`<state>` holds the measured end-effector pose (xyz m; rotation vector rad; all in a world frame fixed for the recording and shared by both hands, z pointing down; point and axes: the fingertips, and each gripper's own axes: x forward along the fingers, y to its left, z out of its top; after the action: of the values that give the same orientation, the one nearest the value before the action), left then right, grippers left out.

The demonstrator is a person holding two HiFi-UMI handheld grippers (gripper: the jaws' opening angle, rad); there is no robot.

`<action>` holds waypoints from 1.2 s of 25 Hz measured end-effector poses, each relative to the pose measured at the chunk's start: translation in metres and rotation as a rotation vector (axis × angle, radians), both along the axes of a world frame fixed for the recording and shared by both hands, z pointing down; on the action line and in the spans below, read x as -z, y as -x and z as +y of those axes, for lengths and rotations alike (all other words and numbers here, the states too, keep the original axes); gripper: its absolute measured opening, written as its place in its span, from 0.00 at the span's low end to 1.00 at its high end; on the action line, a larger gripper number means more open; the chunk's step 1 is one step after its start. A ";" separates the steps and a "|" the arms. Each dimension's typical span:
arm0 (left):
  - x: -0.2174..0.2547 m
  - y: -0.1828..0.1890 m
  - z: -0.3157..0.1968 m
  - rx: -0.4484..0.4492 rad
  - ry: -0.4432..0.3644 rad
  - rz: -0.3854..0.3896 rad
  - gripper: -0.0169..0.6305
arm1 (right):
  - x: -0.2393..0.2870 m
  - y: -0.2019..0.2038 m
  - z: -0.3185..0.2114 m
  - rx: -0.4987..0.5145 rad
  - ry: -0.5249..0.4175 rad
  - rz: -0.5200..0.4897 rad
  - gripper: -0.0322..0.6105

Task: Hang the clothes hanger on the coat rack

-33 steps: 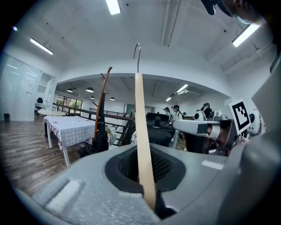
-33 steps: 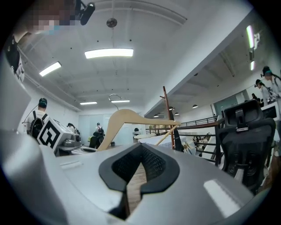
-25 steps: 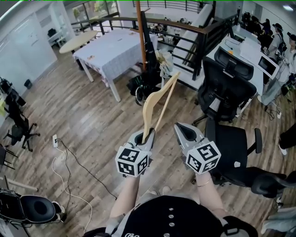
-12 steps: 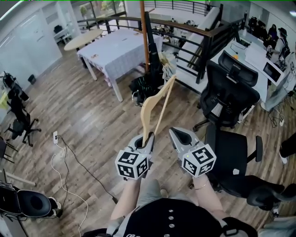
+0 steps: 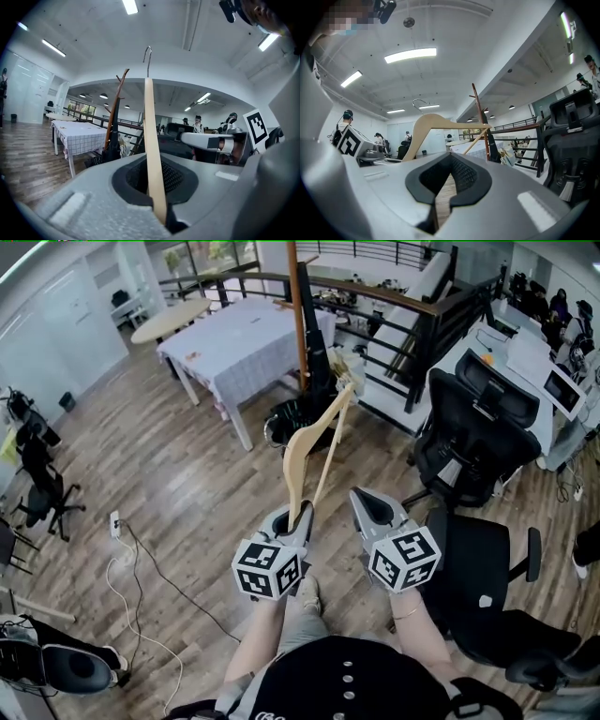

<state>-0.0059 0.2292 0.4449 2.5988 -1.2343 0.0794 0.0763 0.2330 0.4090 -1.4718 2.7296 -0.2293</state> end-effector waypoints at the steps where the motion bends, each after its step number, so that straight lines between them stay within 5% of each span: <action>1: 0.000 0.002 -0.012 -0.003 0.001 0.000 0.03 | 0.000 0.004 -0.010 0.004 0.000 0.002 0.05; 18: 0.024 0.052 -0.201 -0.042 -0.029 0.014 0.03 | 0.022 0.065 -0.198 -0.034 -0.036 0.004 0.05; 30: 0.017 0.078 -0.272 -0.040 -0.035 0.005 0.03 | 0.010 0.087 -0.267 -0.054 -0.015 0.006 0.05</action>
<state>-0.0839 -0.0428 0.4279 2.6525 -1.1922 0.0600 -0.0105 -0.0337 0.3988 -1.5426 2.6857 -0.2023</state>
